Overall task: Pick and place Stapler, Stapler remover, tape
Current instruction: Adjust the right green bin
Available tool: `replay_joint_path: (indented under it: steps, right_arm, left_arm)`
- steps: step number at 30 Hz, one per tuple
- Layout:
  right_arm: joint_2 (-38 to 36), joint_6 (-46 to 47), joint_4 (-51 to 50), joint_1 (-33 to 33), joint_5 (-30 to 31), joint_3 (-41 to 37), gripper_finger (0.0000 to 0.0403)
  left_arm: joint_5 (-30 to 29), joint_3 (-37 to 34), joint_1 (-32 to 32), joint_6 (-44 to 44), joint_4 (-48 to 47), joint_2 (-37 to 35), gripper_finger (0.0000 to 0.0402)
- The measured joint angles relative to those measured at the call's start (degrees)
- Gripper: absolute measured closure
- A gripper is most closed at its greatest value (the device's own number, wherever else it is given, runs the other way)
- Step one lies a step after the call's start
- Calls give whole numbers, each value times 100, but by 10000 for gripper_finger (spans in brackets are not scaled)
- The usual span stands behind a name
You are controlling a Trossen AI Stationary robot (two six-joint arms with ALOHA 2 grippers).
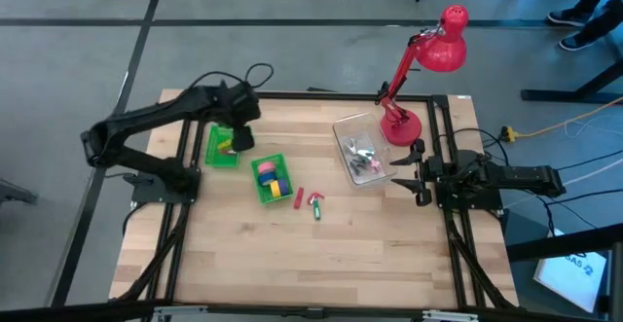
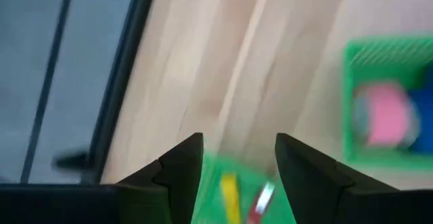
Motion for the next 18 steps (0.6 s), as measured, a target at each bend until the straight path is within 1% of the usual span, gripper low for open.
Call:
replay_joint_path:
  steps: [5, 8, 13, 18]
  right_arm:
    - [-1, -1, -1, 0, 0, 0, 171]
    - [-1, -1, -1, -1, 0, 0, 171]
    - [-1, -1, 1, 1, 0, 0, 171]
    - [0, 1, 1, 2, 0, 0, 171]
  left_arm:
    - [251, 0, -758, -26, 823, 0, 224]
    - [269, 0, -1324, -132, 1145, 56, 225]
    - [439, 0, -2264, -201, 1324, 154, 226]
    - [879, 0, -3103, -600, 1459, 410, 229]
